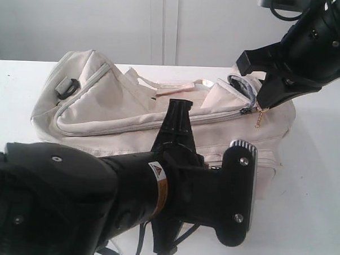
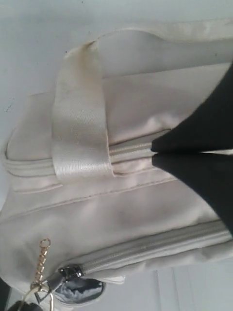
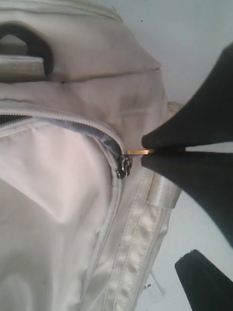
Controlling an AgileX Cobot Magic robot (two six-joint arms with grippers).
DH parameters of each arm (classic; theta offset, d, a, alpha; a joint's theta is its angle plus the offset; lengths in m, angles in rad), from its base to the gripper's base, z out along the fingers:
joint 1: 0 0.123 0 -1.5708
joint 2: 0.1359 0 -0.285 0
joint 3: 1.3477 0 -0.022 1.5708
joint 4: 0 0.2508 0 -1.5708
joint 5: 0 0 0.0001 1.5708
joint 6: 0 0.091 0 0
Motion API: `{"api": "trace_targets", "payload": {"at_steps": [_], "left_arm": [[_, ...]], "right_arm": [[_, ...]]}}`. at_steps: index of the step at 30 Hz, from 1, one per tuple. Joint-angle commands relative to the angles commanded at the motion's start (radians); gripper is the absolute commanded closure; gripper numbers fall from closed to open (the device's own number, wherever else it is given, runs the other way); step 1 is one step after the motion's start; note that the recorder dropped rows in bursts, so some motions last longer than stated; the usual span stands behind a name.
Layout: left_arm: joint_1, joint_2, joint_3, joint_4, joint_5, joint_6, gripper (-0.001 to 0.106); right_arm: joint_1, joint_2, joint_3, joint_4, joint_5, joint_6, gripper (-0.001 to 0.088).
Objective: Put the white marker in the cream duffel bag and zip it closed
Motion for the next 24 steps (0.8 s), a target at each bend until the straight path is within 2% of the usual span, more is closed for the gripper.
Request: {"api": "trace_targets", "payload": {"at_steps": [4,7,14,21,24], "left_arm": [[0.0,0.0,0.0,0.032,-0.079,0.0,0.076],[0.0,0.0,0.0,0.039,-0.086,0.0,0.065],[0.004,0.0,-0.035,0.068,-0.087,0.0,0.056],[0.006,0.063,-0.092,0.069,-0.056,-0.002,0.04],[0.006,0.107,-0.119,0.069,-0.042,-0.002,0.041]], "right_arm": [[0.0,0.0,0.0,0.0,0.0,0.0,0.0868],[0.0,0.0,0.0,0.0,0.0,0.0,0.0868],[0.0,0.0,0.0,0.0,-0.004,0.0,0.0868],[0.0,0.0,0.0,0.0,-0.002,0.0,0.0868],[0.0,0.0,0.0,0.0,-0.002,0.0,0.0868]]}}
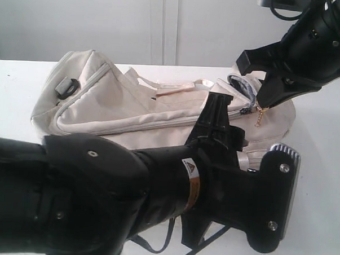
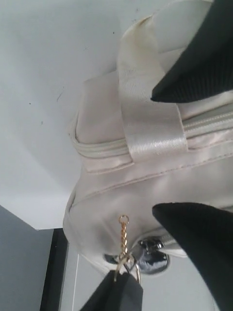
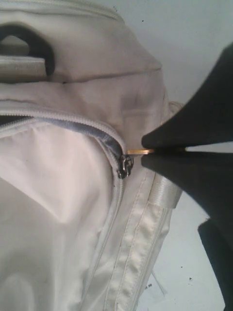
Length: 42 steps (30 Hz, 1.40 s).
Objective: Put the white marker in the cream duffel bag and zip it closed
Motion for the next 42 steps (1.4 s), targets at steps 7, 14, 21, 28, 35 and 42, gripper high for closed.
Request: {"api": "trace_targets", "payload": {"at_steps": [7,14,21,28,35,42], "left_arm": [[0.038,0.084,-0.067,0.01,0.023,0.0,0.041],[0.059,0.112,-0.081,0.01,-0.041,0.0,0.042],[0.082,0.155,-0.081,0.01,0.018,0.0,0.058],[0.082,0.155,-0.081,0.01,0.026,0.004,0.105],[0.082,0.155,-0.081,0.01,0.037,0.004,0.105],[0.082,0.153,-0.081,0.01,0.034,0.004,0.105]], "right_arm": [[0.0,0.0,0.0,0.0,0.003,0.0,0.0868],[0.0,0.0,0.0,0.0,-0.001,0.0,0.0868],[0.0,0.0,0.0,0.002,-0.002,0.0,0.0868],[0.0,0.0,0.0,0.002,-0.002,0.0,0.0868],[0.0,0.0,0.0,0.002,-0.022,-0.002,0.0868],[0.0,0.0,0.0,-0.007,-0.071,-0.002,0.0868]]}}
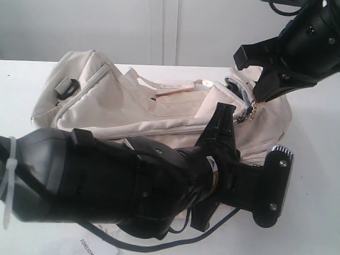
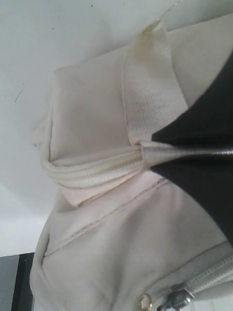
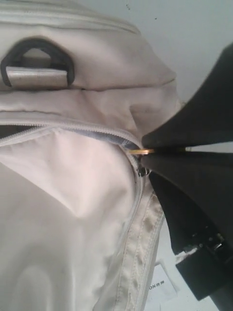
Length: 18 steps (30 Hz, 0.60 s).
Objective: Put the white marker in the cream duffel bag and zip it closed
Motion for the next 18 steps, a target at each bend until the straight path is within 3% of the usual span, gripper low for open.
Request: {"api": "trace_targets", "payload": {"at_steps": [18], "left_arm": [[-0.009,-0.002,0.002,-0.106,-0.031,0.0,0.105]], "right_arm": [[0.0,0.0,0.0,-0.089,-0.176,0.0,0.0868]]}}
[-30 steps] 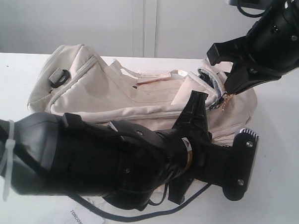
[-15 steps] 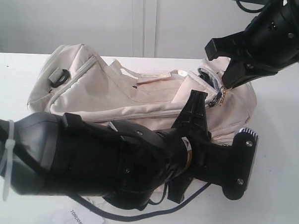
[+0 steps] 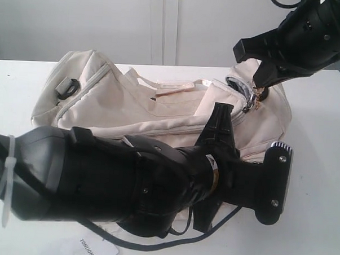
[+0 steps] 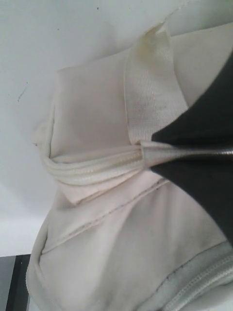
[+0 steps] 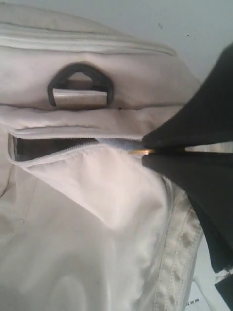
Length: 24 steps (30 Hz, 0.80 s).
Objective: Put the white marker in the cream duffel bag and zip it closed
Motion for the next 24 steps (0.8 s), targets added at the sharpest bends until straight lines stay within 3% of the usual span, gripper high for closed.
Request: {"api": "trace_targets", "payload": {"at_steps": [11,24], "left_arm": [[-0.053,0.0,0.0,0.0,0.003,0.0,0.105],[-0.053,0.0,0.0,0.0,0.002,0.002,0.105]], "right_arm": [[0.0,0.006,0.0,-0.036,-0.155,0.0,0.0868],[0.0,0.088,0.0,-0.036,-0.313,0.0,0.0868]]}}
